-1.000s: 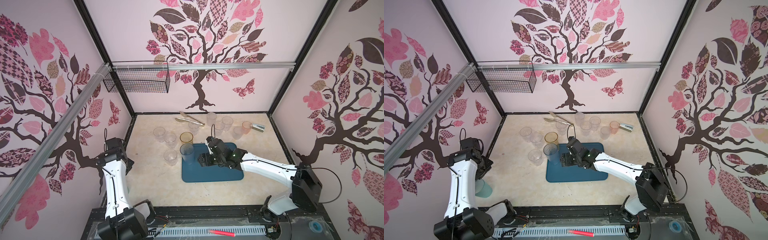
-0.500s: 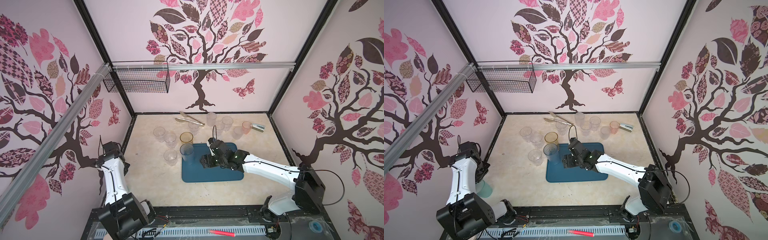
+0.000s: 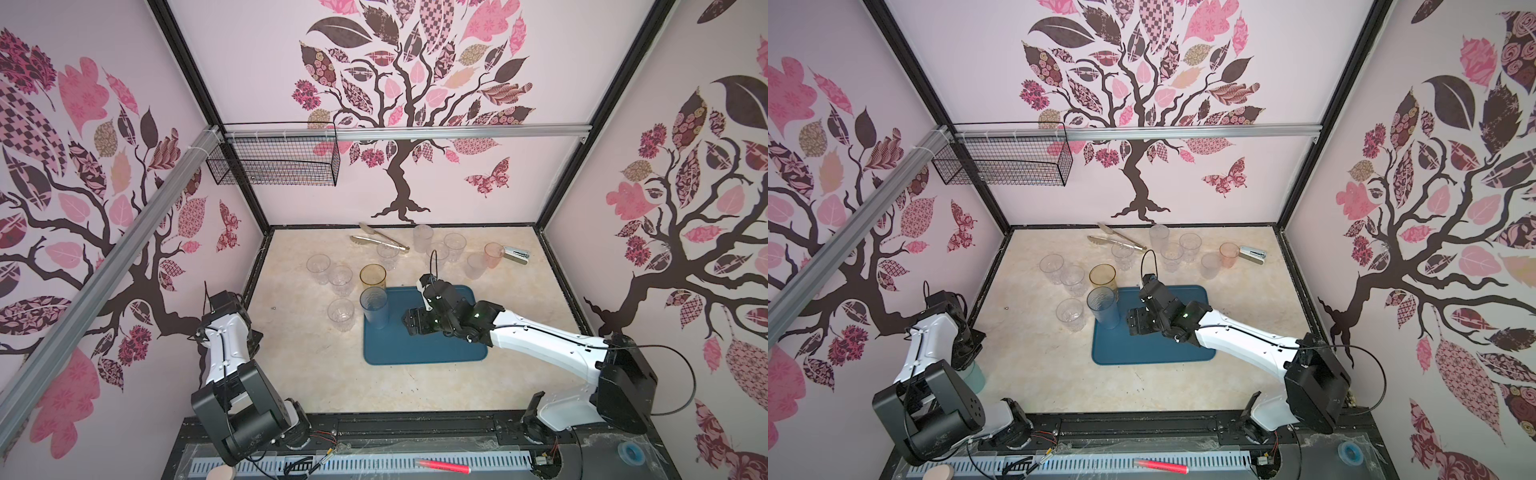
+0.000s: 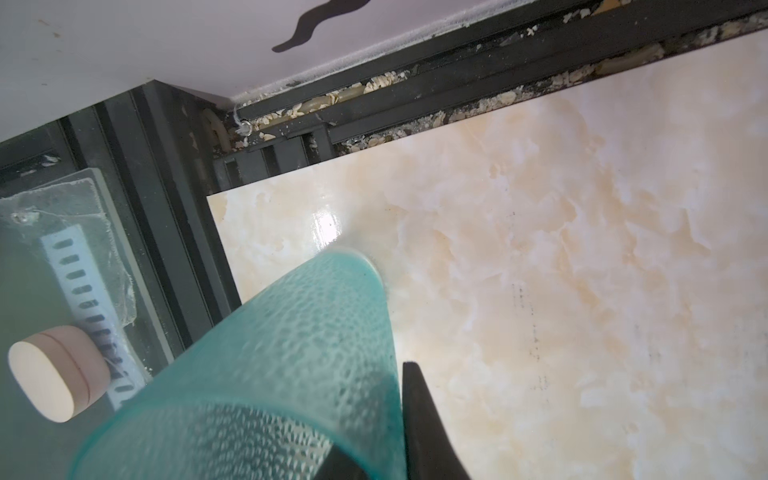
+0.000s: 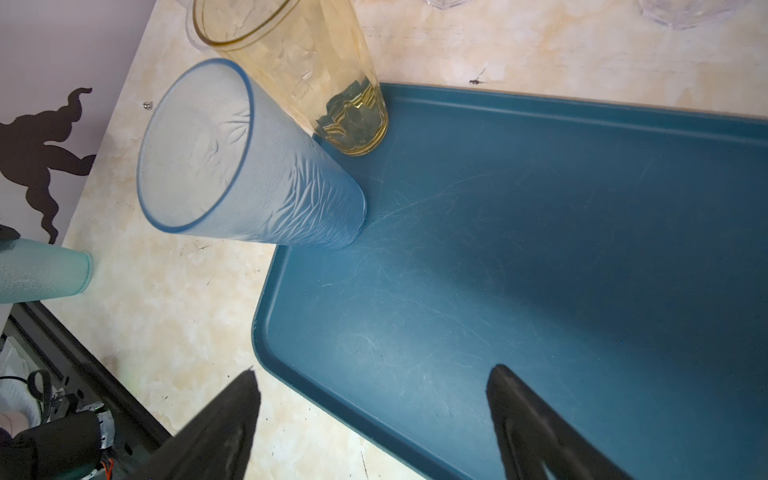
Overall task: Place the glasses into the tray
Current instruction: Pick up the glass from the bottom-left of the table.
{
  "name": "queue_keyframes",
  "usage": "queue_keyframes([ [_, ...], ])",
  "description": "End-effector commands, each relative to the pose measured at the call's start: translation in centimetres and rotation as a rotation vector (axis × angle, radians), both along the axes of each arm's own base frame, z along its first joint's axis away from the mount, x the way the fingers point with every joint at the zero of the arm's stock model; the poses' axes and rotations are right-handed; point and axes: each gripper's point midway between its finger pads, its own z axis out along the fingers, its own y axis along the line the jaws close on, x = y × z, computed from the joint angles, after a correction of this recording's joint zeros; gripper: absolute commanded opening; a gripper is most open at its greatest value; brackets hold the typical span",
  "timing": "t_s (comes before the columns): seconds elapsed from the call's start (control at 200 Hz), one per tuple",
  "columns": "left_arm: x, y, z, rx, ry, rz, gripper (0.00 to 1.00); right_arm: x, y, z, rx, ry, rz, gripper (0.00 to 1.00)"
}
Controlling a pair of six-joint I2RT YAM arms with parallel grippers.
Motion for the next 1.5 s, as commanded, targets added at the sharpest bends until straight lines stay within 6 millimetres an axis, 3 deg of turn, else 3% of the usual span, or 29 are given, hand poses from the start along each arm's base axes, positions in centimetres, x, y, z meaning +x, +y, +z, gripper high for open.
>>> queue_keyframes([
  [0.0, 0.5, -0.2, -0.3, -0.014, -0.029, -0.018, 0.09, 0.0, -0.3, 0.7, 0.006, -0.022, -0.006, 0.88],
  [0.11, 0.8, -0.4, -0.2, -0.027, -0.044, -0.029, 0.00, 0.2, -0.1, 0.5, 0.003, -0.017, -0.004, 0.88],
  [0.375, 1.4, -1.0, -0.2, -0.061, -0.067, -0.067, 0.00, 0.6, 0.6, 1.5, 0.017, -0.032, 0.005, 0.88],
  [0.665, 2.7, -2.2, 1.2, -0.086, -0.136, -0.117, 0.00, 0.5, 0.4, 1.0, 0.013, -0.025, -0.003, 0.88],
  [1.105, 4.3, -4.9, 7.5, -0.029, -0.252, -0.260, 0.00, 1.2, 0.3, 1.0, 0.041, 0.000, -0.033, 0.88],
  [1.33, 4.2, -7.6, 11.2, 0.049, -0.276, -0.418, 0.00, 2.3, -0.7, 1.0, 0.088, 0.021, -0.090, 0.88],
  [1.495, 3.3, -8.9, 14.3, 0.123, -0.247, -0.530, 0.00, 2.4, -2.5, 1.7, 0.137, 0.005, -0.163, 0.89],
])
